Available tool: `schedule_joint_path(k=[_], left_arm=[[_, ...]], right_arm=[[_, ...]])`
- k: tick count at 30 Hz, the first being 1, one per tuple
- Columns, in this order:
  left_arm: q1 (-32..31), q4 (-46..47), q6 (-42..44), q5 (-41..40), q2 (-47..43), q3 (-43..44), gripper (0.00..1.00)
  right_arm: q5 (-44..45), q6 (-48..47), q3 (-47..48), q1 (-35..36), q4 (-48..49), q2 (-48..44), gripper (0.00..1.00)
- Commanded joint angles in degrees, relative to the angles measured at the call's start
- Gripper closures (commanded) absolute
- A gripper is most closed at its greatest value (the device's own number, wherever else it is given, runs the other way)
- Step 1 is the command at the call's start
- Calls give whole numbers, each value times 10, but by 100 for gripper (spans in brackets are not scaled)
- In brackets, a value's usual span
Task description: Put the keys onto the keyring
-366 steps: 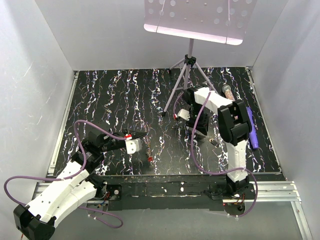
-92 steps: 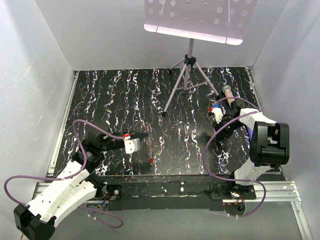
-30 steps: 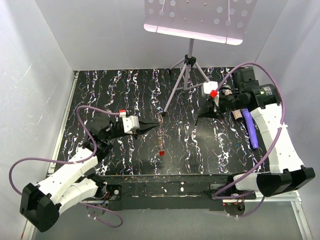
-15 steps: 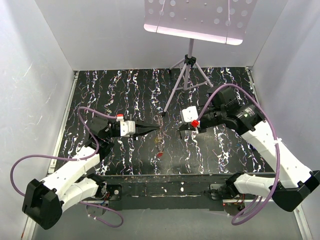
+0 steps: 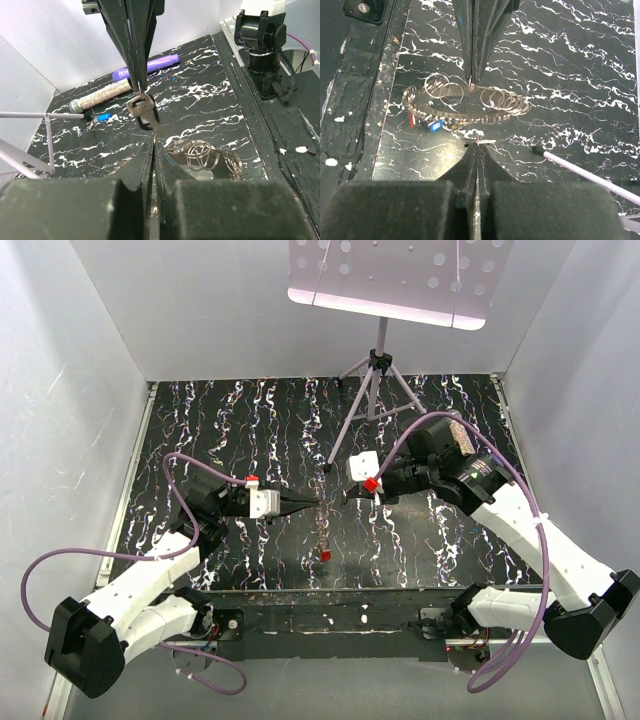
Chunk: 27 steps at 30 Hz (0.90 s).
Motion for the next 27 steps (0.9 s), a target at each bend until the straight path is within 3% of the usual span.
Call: schedule_joint_path(k=[1,17,27], left_arm=[[-1,-22,41,-3,-5,24,100],[-23,-96,112,-54,-24,26,100],[-34,-80,105,-67,-24,19,100]], right_arm=[[9,14,-7,15,22,6,99],[41,-3,-28,55,57,29,99],[60,8,-29,70,76,34,99]])
